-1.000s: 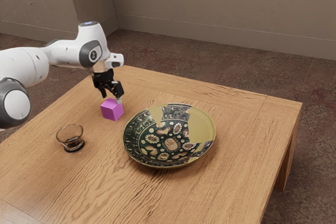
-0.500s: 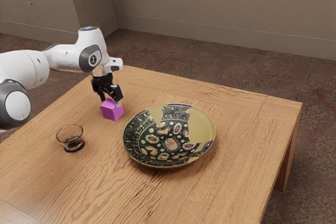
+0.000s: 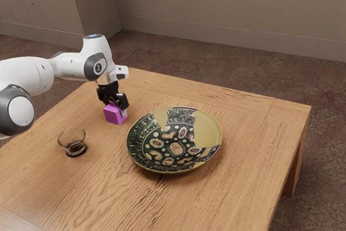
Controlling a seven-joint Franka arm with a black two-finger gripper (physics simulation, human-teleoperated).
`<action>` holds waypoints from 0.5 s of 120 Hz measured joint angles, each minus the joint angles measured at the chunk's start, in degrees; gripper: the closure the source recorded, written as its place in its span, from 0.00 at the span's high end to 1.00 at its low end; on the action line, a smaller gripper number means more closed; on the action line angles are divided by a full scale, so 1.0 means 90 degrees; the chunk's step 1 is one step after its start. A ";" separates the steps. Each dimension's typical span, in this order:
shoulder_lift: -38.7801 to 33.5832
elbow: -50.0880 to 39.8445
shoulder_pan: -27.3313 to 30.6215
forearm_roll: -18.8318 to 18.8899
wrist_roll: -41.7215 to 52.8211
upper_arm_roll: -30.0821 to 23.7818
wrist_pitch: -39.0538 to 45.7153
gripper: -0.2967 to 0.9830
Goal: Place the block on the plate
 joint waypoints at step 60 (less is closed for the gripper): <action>0.0049 0.0000 -0.0009 -0.0026 -0.0024 0.0000 0.0030 0.65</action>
